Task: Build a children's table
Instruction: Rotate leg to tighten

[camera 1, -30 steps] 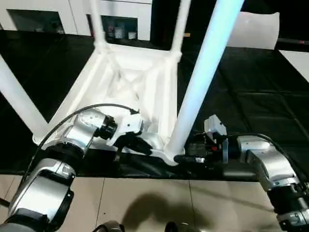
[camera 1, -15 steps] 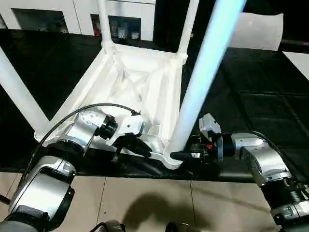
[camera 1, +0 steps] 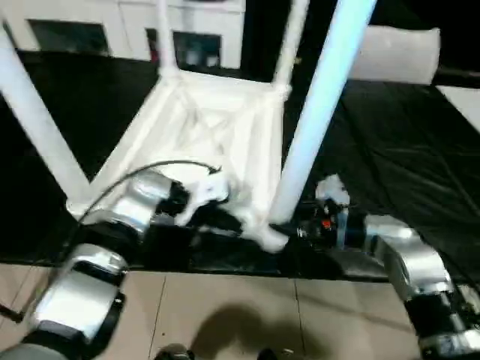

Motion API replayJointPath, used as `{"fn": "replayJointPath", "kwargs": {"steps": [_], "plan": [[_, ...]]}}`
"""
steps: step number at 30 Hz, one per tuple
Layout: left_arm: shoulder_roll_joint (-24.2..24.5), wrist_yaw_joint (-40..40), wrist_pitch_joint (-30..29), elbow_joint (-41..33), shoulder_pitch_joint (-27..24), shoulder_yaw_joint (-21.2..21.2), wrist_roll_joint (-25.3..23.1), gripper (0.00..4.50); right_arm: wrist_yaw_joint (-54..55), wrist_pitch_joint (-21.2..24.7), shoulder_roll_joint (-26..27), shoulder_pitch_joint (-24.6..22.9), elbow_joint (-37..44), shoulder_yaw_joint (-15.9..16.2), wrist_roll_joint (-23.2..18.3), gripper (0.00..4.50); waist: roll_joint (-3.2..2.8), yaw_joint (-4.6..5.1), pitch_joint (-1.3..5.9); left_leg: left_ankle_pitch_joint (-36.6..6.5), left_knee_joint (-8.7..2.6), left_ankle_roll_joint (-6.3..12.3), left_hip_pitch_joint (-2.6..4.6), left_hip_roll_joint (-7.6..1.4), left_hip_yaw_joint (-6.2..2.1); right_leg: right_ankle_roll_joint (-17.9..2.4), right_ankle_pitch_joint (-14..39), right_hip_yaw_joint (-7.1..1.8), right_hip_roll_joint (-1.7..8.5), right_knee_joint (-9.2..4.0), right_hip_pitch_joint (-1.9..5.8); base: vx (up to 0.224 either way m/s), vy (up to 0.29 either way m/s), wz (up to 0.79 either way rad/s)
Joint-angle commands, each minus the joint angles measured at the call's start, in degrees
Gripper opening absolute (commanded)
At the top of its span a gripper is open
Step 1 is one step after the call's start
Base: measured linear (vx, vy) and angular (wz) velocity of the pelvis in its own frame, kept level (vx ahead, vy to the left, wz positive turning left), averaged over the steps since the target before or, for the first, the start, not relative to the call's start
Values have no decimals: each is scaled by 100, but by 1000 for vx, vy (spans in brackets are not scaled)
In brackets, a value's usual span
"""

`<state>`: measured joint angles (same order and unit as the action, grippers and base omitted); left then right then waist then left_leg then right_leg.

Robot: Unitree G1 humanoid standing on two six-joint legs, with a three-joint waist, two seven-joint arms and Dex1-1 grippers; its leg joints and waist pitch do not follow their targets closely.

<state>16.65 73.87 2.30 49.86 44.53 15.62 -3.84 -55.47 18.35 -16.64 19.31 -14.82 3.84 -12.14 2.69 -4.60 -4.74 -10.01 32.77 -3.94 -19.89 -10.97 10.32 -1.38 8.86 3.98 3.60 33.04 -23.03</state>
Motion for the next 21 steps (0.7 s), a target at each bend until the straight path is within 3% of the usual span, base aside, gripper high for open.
{"fn": "replayJointPath", "kwargs": {"steps": [1,3,5,8,11,12,13,14,16,17,18,19,20,21], "plan": [[-756,-851,-399,-269,-32,-50,249,0,575,301,605,-52,152,470,52,197,44,75,286,-1773,-385,39,73,-200,-121,-518,3735,-206,511,-593,193,-66,21,-6],[-923,-1151,-531,-322,-22,-96,249,0,929,330,815,-46,151,454,139,196,52,175,272,-1938,-369,50,79,-166,-143,-314,4072,-156,501,-678,171,-60,25,-6],[-1167,-1626,-730,-334,33,-203,271,0,1527,333,1112,7,64,419,336,196,35,259,271,-2038,-354,71,81,-158,-154,-272,4170,-123,503,-720,149,0,0,0],[-1483,-2530,-924,-344,124,-327,75,0,2621,373,1620,142,-134,265,615,194,3,367,274,-2222,-374,86,61,-154,-200,-178,4167,-7,496,-801,191,0,0,0],[-1640,-2988,-1073,-437,123,-348,-66,0,3125,360,1930,215,-191,215,743,193,-56,458,268,-2655,-386,83,132,-194,-240,-94,3993,192,525,-913,216,0,0,0],[-1657,-2992,-1106,-501,96,-316,-91,0,3313,331,2000,243,-190,213,824,193,-97,501,254,-2949,-399,79,214,-227,-256,-113,3835,275,527,-947,202,0,0,0],[-1657,-2992,-1106,-501,96,-316,-91,0,3313,331,2000,243,-190,213,824,193,-103,535,264,-3066,-437,71,167,-248,-282,-93,3673,306,541,-928,278,0,0,0],[-1606,-2925,-1076,-568,54,-263,-136,0,3301,256,2008,258,-180,193,802,193,-123,542,265,-3102,-456,69,157,-263,-288,-103,3575,309,555,-917,300,10,51,-2],[-1545,-2869,-1079,-595,31,-239,-159,0,3246,239,1990,250,-158,147,752,249,-129,578,263,-3252,-499,17,133,-302,-311,-160,3326,300,604,-873,325,5,26,-1],[-1423,-2771,-1011,-619,-1,-202,-184,0,3183,200,1936,226,-127,72,720,265,-125,578,261,-3241,-481,-5,165,-271,-289,-221,3343,267,631,-883,273,0,0,0],[-1214,-2516,-907,-622,-38,-198,-199,0,2910,49,1705,174,-66,59,712,272,-94,587,286,-2941,-453,52,114,-231,-271,-295,3385,227,684,-868,290,0,0,0],[-1214,-2516,-907,-622,-38,-198,-199,0,2910,49,1705,174,-66,59,712,272,-89,581,292,-2814,-457,76,70,-232,-273,-301,3349,215,698,-849,316,0,0,0],[-1125,-2398,-812,-617,-52,-194,-218,0,2797,2,1598,156,-47,48,707,299,-92,575,300,-2687,-463,100,40,-238,-269,-324,3268,194,700,-828,329,0,0,0],[-1072,-2340,-763,-626,-64,-189,-233,0,2751,-20,1539,146,-34,42,705,299,-94,556,323,-2457,-469,136,32,-258,-251,-437,2972,148,697,-775,322,0,0,0]]}}
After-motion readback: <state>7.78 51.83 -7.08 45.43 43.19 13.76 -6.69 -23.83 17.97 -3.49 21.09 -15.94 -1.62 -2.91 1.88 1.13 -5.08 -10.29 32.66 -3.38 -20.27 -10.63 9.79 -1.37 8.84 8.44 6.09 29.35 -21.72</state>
